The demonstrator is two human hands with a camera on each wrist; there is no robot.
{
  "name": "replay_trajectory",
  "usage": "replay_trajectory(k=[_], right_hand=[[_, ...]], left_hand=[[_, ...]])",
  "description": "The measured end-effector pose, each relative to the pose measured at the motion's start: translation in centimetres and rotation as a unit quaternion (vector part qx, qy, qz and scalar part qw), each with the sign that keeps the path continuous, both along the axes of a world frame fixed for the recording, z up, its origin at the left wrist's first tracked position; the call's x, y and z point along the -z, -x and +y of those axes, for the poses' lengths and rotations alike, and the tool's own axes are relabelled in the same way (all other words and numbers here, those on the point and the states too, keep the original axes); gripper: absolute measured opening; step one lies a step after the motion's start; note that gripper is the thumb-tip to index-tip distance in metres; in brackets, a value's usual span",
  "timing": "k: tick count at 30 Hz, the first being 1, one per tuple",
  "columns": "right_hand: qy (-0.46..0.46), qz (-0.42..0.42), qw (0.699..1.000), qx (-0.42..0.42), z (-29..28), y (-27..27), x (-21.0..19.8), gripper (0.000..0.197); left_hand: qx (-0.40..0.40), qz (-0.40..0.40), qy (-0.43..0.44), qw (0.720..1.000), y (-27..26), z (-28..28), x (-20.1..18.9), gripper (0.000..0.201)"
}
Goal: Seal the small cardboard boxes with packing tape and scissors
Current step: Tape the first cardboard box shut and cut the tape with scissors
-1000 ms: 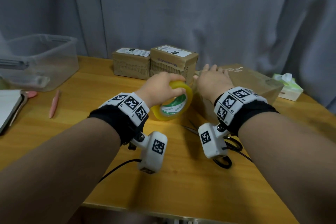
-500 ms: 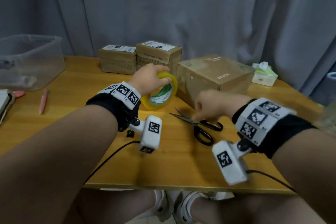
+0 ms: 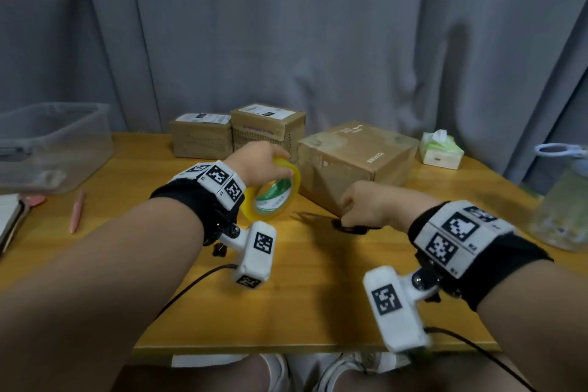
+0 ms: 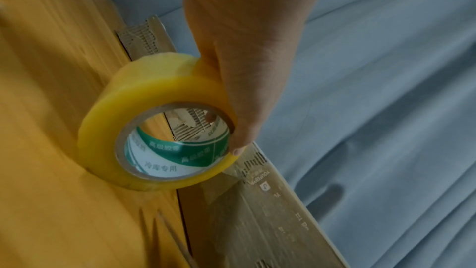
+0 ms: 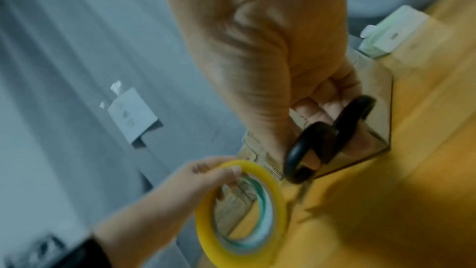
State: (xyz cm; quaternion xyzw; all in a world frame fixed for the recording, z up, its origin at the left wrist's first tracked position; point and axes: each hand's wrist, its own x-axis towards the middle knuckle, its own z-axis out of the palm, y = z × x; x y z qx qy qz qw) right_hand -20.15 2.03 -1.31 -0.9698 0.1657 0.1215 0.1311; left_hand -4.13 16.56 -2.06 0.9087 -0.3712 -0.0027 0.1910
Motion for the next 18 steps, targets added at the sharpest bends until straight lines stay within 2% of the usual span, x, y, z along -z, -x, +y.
replay_trajectory(k=[3, 6, 8, 10, 15, 18], right_hand=[[-0.056, 0.004, 0.997, 0.047, -0.9, 0.8, -1.5, 0.021], [-0.144, 0.018, 0.985, 0.089, -1.5, 2.0, -2.4, 0.04], [-0.266, 0.019, 0.956, 0.126, -1.8, 2.4, -2.4, 0.045], [-0.343, 0.019, 0.927, 0.149, -1.9, 2.3, -2.0, 0.055], [-0.393, 0.007, 0.903, 0.175, -1.3, 0.2, -0.5, 0.078], [-0.401, -0.001, 0.896, 0.189, -0.6, -1.0, 0.0, 0.072]], left_hand=[[-0.002, 0.002, -0.007, 1.0, 0.2, -0.2, -0.1, 0.053], [-0.003, 0.004, -0.007, 1.0, 0.3, -0.3, -0.2, 0.053], [-0.004, 0.009, -0.006, 1.0, 0.4, -0.3, -0.2, 0.053], [-0.004, 0.01, -0.007, 1.0, 0.6, -0.4, -0.3, 0.052], [0.0, 0.006, -0.003, 1.0, 0.3, -0.1, 0.0, 0.051], [0.002, 0.005, 0.0, 1.0, 0.1, 0.0, 0.1, 0.05]])
